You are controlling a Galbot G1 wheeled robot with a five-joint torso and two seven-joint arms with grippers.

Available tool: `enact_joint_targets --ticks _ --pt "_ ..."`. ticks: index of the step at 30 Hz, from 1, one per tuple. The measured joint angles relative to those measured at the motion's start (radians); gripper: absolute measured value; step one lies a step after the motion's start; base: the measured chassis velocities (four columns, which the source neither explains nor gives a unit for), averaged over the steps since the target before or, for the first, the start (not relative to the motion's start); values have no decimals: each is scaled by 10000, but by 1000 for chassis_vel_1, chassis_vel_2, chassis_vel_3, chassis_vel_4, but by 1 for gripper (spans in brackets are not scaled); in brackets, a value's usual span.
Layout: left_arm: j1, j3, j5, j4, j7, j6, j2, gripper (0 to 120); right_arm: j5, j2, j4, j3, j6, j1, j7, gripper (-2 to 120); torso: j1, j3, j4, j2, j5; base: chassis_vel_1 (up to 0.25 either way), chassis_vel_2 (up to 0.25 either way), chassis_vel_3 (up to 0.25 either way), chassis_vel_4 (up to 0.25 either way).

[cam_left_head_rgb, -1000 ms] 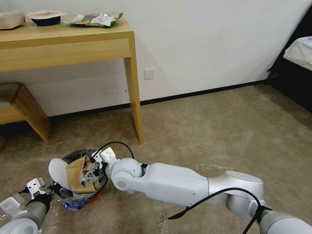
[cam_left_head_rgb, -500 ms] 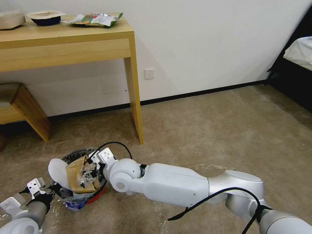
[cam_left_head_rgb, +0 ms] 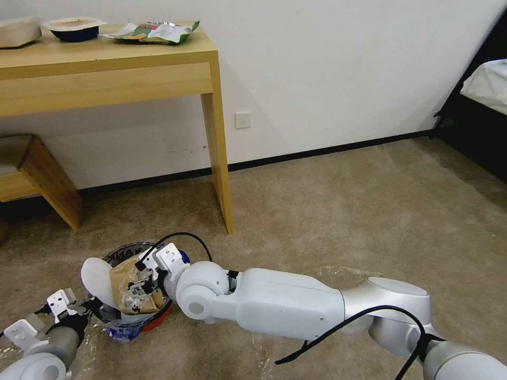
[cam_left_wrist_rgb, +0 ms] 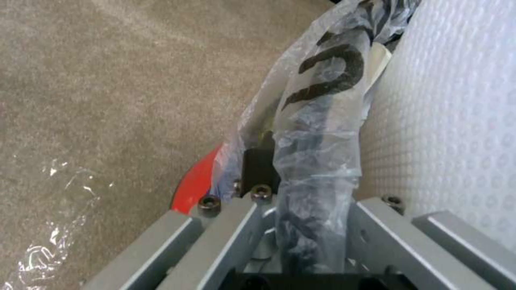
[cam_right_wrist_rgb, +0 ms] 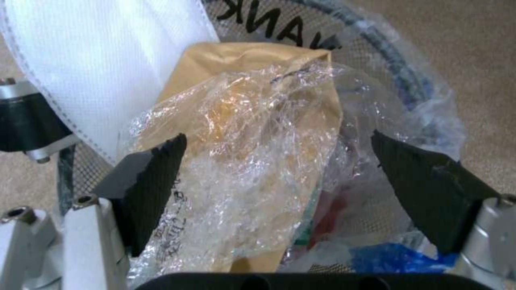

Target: Pick up the trash bin and place the garbage on the floor into it.

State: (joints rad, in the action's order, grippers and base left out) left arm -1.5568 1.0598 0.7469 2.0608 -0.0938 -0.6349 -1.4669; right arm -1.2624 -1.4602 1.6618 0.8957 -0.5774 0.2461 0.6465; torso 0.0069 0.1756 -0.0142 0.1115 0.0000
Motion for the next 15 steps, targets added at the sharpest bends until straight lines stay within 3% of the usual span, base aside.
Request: enact_joint_targets --ticks 15 --pt "25 -43 -56 -46 49 25 -34 1 40 164 -116 30 -141 -225 75 90 0 0 -1 0 0 0 0 0 0"
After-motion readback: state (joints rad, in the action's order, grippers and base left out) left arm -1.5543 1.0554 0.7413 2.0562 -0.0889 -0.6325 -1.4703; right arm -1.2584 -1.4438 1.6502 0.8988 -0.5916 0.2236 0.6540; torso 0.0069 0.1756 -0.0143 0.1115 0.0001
